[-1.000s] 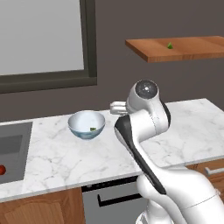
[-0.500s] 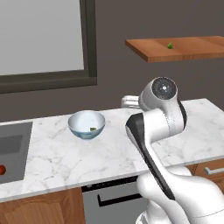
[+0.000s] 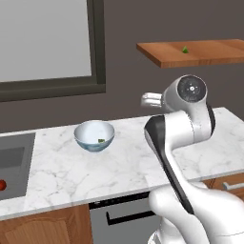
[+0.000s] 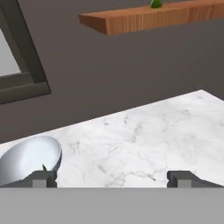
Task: Pick the lemon wedges from the cabinet and place them in one bowl. Pick the bell pepper from the sink and place it in the other bowl.
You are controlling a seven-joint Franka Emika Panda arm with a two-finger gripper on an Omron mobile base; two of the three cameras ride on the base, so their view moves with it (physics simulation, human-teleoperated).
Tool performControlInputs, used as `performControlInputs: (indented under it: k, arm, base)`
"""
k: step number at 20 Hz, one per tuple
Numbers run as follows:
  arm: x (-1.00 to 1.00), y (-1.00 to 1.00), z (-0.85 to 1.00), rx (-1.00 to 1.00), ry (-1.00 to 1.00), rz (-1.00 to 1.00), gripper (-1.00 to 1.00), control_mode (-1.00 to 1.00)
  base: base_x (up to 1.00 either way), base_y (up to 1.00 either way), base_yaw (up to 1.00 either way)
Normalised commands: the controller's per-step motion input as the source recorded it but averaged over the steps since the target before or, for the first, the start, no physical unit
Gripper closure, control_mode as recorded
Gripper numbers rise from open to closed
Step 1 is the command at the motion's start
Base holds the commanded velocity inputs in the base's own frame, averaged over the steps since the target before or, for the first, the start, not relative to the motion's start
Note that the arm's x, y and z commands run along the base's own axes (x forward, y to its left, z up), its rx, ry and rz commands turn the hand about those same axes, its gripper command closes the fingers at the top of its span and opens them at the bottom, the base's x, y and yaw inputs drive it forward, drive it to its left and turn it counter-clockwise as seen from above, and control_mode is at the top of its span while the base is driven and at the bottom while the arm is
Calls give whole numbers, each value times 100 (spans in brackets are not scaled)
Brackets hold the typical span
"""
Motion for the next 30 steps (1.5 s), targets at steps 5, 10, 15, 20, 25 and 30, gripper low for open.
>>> performControlInputs:
  k: [5,10,15,20,25,30]
  arm:
    - [-17,-12,43,0,-7,-7,-100,-100]
    - [-15,-9,46,0,-3,-7,-100,-100]
    - [-1,-21,66,5,1,-5,-100,-100]
    - [4,-33,37,5,9,-2,-100,-100]
    - [19,-35,15,0,10,-1,-100,-100]
    - [14,-30,10,-3,1,-1,-100,-100]
  base:
    - [0,0,0]
    - [0,0,0]
    - [0,0,0]
    - [0,0,0]
    - [0,0,0]
    - [0,0,0]
